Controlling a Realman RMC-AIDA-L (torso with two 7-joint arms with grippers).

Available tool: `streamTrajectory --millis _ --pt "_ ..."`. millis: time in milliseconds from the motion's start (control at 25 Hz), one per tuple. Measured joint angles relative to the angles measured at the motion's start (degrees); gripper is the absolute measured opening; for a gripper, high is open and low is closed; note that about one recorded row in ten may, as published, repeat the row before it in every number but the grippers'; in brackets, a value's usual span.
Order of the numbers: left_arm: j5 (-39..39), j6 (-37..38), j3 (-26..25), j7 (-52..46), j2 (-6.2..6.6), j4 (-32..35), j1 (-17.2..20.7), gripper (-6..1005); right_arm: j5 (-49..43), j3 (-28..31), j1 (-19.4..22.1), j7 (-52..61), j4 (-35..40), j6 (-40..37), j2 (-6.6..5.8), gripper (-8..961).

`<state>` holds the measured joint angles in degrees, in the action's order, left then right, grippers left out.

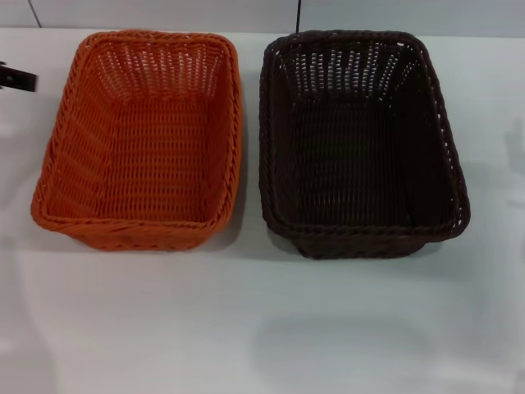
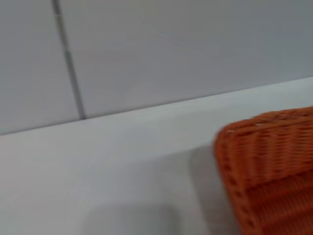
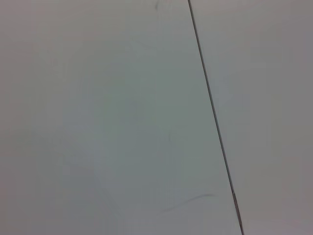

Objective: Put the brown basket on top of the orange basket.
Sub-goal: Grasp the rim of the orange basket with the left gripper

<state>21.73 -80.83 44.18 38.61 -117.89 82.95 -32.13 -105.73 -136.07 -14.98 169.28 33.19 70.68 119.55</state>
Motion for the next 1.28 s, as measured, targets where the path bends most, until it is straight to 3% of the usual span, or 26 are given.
streamTrajectory --millis 280,1040,1280 --pt "4.54 3.79 10.5 -4.95 -0.39 -2.83 4.2 783 -0.02 -0.18 0.53 0.0 0.34 0.57 -0.02 800" --pt "6.37 10.41 15.5 -7.55 -0.56 -10.99 4.87 783 -0.19 -0.16 0.57 0.0 0.3 0.6 -0.19 801" --pt "6.08 12.29 16.53 -7.76 -0.49 -10.74 5.47 597 -0.28 -0.16 0.63 0.0 0.17 0.61 -0.2 801"
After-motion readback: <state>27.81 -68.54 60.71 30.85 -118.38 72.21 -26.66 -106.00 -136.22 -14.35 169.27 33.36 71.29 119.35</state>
